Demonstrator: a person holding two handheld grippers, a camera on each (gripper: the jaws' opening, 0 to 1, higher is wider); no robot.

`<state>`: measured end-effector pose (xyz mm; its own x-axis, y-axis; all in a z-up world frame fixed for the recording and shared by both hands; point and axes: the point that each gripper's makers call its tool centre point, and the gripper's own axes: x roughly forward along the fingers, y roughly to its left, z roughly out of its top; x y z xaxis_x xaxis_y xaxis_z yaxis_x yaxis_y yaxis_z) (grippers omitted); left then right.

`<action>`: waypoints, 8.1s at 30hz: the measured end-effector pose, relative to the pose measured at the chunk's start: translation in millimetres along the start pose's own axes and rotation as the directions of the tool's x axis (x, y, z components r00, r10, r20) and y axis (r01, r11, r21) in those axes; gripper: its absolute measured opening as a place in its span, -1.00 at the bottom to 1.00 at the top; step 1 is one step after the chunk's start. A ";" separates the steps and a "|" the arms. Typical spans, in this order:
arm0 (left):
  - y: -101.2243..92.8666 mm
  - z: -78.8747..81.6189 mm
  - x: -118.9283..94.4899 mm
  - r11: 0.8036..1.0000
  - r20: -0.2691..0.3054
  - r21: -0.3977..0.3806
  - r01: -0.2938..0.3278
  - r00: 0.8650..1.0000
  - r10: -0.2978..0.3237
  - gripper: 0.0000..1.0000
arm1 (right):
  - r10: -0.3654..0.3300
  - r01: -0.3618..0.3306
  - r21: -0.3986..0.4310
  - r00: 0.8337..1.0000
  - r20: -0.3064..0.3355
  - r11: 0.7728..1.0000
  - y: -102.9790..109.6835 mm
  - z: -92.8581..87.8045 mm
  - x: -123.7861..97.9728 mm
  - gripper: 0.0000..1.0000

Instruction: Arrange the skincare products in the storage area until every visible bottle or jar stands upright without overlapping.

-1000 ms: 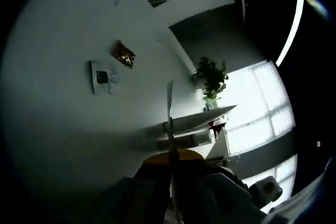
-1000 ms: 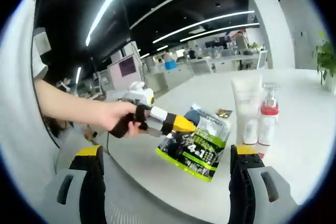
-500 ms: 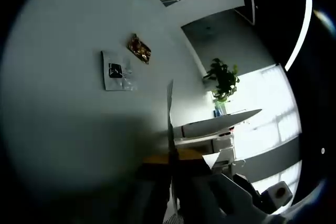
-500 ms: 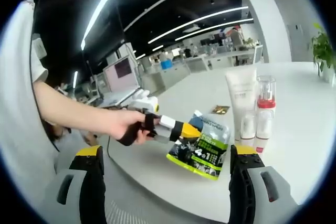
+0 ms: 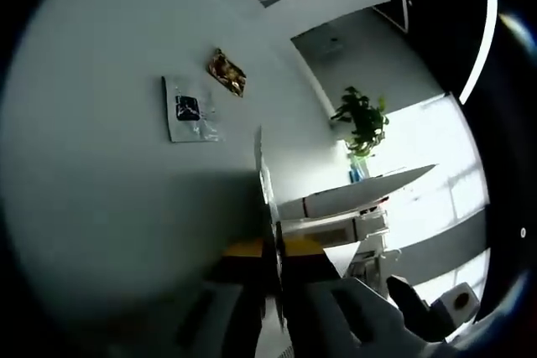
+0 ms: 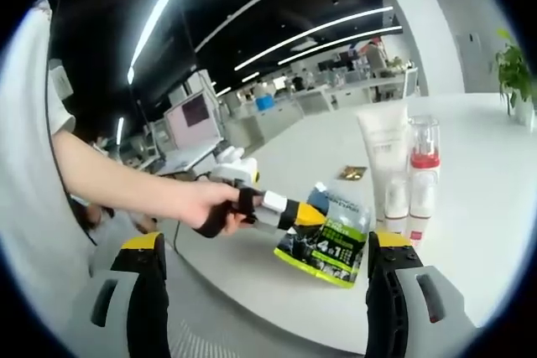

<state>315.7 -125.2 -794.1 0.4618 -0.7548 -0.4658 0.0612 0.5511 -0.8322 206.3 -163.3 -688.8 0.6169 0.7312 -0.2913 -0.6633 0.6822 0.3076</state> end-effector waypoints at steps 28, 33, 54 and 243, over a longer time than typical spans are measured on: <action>-3.2 2.4 -1.4 0.981 -0.058 0.185 -0.055 0.996 0.066 0.22 | 0.014 -0.014 0.020 1.000 0.007 1.000 1.4 0.0 -0.6 0.97; -5.5 -1.4 2.0 0.977 -0.082 0.204 -0.066 0.993 0.084 0.38 | 0.014 -0.014 0.023 1.000 0.009 1.000 1.1 0.3 -0.9 0.97; -16.2 -9.1 1.9 0.954 -0.110 0.276 -0.118 0.982 0.153 0.84 | 0.016 -0.016 0.032 1.000 0.016 0.999 0.2 0.6 -1.7 0.97; 57.4 121.0 27.9 0.449 -0.119 0.880 -0.155 0.843 0.524 0.25 | -0.053 0.045 0.176 0.998 0.042 0.983 -22.0 -1.7 -7.4 0.82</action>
<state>439.2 -71.5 -818.4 0.3162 -0.3898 -0.8649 0.7344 0.6778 -0.0369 215.6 -183.7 -695.0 0.6685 0.6932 -0.2693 -0.5498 0.7045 0.4488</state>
